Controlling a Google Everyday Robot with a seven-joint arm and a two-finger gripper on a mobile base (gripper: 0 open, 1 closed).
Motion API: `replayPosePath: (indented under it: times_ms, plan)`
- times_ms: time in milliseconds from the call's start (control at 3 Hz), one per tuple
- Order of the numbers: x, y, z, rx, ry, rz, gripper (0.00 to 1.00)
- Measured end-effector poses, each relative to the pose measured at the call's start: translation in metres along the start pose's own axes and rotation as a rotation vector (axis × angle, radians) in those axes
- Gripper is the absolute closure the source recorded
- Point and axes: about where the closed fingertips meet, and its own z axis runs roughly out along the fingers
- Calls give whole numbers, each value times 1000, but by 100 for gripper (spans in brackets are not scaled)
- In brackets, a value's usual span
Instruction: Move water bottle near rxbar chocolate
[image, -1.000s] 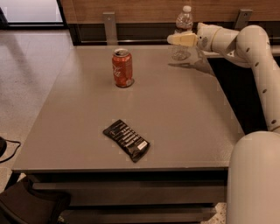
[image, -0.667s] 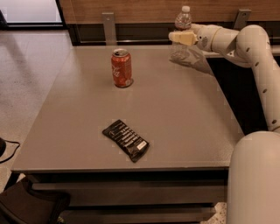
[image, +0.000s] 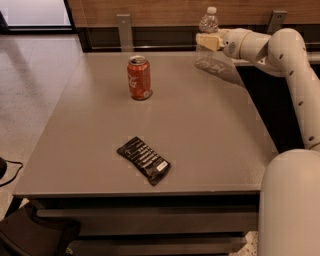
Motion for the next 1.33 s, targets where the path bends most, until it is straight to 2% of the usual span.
replayPosePath:
  times_ms: [333,667,1000,1333]
  plan:
    - [1,2,3,-4,1,1,95]
    - [1,3,5,-7,1,2,100]
    - [1,4,5,-8,2,2,100]
    - [-8,10,-10,-19,31,-7,100]
